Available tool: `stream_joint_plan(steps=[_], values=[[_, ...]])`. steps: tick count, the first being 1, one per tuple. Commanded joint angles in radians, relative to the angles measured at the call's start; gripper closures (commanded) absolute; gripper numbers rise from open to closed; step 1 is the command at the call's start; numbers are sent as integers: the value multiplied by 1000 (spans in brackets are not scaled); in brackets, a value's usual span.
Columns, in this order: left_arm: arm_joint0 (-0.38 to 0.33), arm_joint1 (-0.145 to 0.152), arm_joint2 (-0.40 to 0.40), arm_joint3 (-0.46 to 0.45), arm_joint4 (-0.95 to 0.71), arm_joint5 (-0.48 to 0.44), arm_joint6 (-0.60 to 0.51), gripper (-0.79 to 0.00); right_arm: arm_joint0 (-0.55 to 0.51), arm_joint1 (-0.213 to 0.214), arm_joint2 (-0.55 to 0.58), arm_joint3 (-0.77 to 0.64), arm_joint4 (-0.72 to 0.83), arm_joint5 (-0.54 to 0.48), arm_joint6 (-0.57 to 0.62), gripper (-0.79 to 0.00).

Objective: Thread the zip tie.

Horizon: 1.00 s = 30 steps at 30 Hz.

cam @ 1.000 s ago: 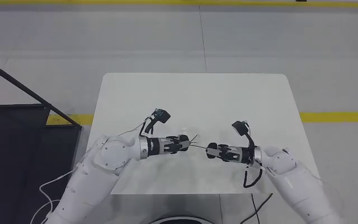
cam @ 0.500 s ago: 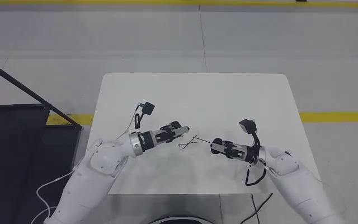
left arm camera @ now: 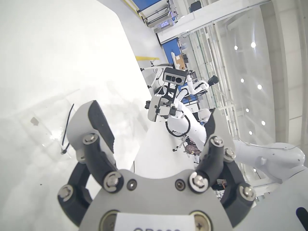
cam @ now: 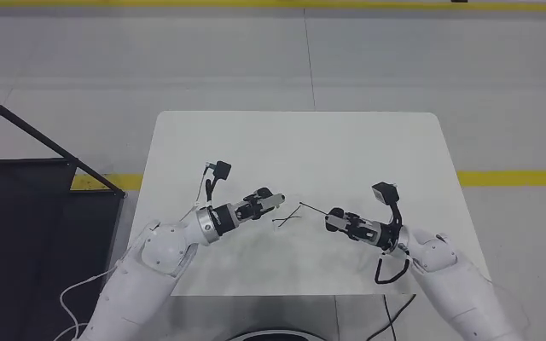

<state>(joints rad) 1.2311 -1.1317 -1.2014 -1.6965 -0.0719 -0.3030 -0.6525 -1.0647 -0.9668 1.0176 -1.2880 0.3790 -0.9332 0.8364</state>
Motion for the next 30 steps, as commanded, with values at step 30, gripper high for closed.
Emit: stream_joint_plan(steps=[30], values=[[71,-44,113,18,216,-44,404,-785,-46,-41,27,-30,-72,64,-251,0]])
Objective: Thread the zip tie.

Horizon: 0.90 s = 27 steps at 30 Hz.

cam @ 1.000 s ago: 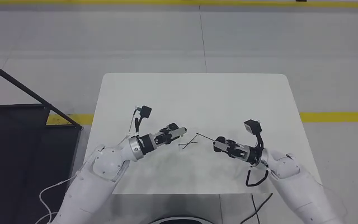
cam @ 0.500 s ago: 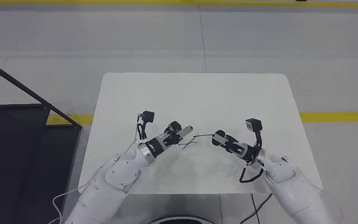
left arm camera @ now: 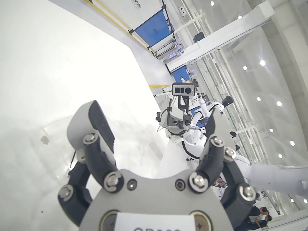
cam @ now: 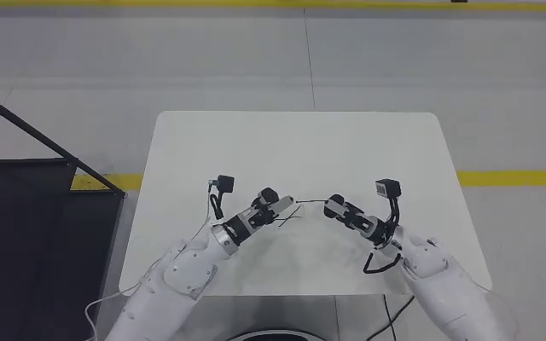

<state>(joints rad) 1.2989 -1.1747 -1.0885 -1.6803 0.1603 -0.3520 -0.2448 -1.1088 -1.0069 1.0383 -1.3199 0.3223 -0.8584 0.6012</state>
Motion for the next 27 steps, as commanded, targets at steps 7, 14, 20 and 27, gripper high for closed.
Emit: stream_joint_plan(steps=[7,14,20,27], values=[[19,-11,26,-2,-66,27,-4,-785,-71,-12,75,-66,-327,-32,-291,0],[7,-26,60,8,-45,38,62,-785,-171,-33,99,-195,-616,113,-579,0],[7,-26,60,8,-45,38,62,-785,-191,-39,92,-214,-605,145,-592,0],[10,-27,63,-4,-35,44,64,-785,-191,-39,92,-214,-605,145,-592,0]])
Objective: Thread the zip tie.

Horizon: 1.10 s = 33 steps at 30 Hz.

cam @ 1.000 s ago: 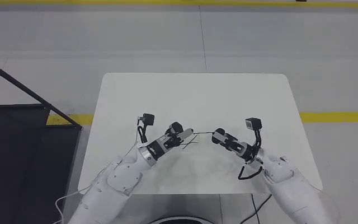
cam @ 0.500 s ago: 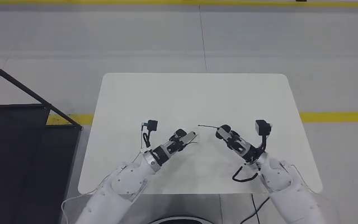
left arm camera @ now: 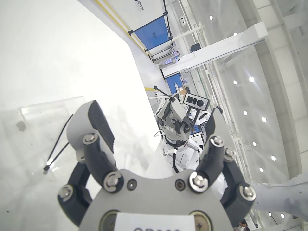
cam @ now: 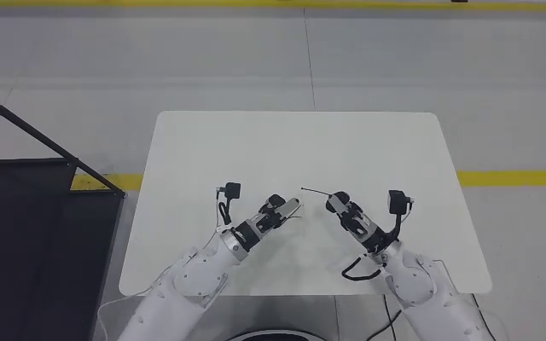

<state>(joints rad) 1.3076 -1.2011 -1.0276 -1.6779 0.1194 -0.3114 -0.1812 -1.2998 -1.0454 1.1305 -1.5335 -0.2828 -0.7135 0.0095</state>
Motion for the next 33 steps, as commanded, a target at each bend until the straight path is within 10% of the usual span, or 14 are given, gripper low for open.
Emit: stream_joint_plan(steps=[1,10,17,33], values=[[0,-2,3,-11,9,5,7,-785,-3,-1,0,-3,5,9,-3,0],[-42,-39,85,38,64,-17,160,-668,7,-16,-14,5,162,33,52,0],[-81,-73,154,103,149,-39,301,-403,31,-22,-16,37,313,26,170,0],[-119,-122,202,175,205,-58,390,-382,58,-34,-3,79,438,17,294,0]])
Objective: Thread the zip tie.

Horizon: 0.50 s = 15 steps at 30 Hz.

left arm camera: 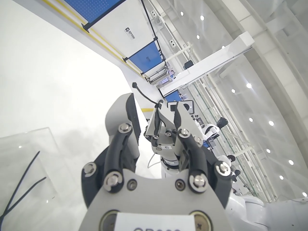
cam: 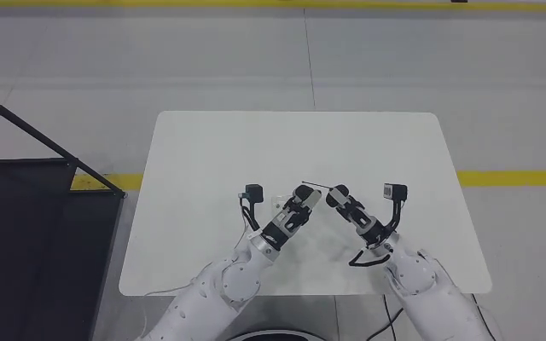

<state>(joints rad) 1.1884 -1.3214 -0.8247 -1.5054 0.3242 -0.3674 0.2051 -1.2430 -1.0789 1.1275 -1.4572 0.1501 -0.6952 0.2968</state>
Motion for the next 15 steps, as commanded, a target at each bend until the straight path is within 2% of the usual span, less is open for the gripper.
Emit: stream_joint_plan(steps=[1,8,15], values=[[1,-4,-2,4,2,-5,5,-379,2,-2,0,4,10,-1,13,0],[0,-15,-9,15,1,-14,6,-376,9,-7,1,13,25,-16,51,0],[-5,-28,-11,26,0,-15,-5,-336,8,-13,5,16,23,-22,63,0]])
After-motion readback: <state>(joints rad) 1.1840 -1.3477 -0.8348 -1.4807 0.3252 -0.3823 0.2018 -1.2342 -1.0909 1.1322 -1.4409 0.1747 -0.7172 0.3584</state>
